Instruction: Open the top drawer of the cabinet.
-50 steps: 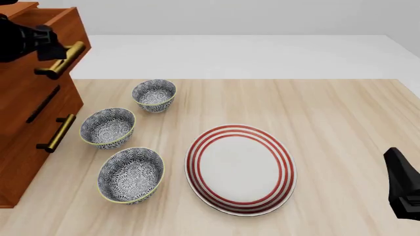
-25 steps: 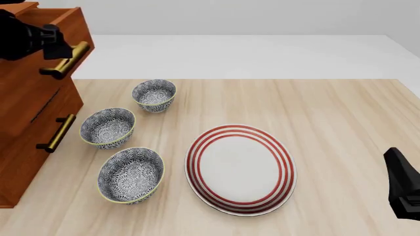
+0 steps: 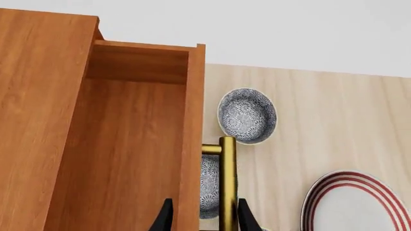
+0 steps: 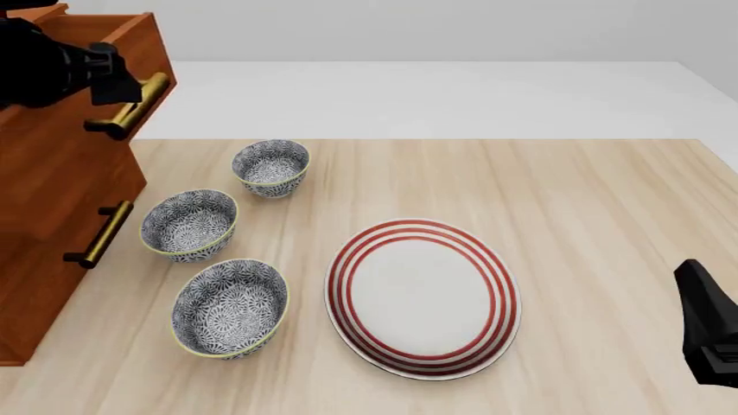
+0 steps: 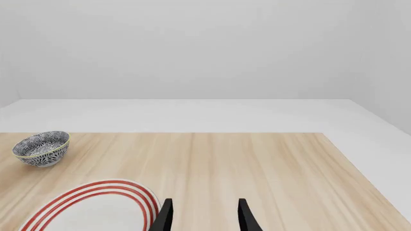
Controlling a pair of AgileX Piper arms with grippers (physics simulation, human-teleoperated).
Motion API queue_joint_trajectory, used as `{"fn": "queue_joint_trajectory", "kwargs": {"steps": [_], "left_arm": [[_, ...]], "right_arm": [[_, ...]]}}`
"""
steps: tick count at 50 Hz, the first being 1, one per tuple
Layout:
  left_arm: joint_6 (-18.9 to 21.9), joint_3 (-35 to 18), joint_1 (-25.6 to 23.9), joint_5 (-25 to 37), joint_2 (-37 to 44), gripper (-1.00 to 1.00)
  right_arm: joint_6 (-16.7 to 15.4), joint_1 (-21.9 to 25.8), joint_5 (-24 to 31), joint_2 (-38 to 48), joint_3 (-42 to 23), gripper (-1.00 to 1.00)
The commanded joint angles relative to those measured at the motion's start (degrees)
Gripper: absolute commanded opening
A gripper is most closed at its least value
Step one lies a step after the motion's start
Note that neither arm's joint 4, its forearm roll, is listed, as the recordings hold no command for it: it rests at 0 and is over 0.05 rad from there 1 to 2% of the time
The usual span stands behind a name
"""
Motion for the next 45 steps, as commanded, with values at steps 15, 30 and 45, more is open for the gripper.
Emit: {"fn": "queue_joint_trajectory", "kwargs": {"steps": [15, 30, 45], "left_arm": [[-0.94, 2.78, -2.47, 0.6, 4.17, 1.0], [-2.58, 3.73, -4.8, -0.3, 4.04, 1.0], [-2.95, 3.35, -5.54, -0.85, 4.8, 1.0]], "right_arm": [[0.01, 0.0, 0.0, 0.01, 0.0, 1.0], [-0.01, 0.01, 0.0, 0.0, 0.0, 1.0], [0.0, 0.01, 0.0, 0.0, 0.0, 1.0]]}}
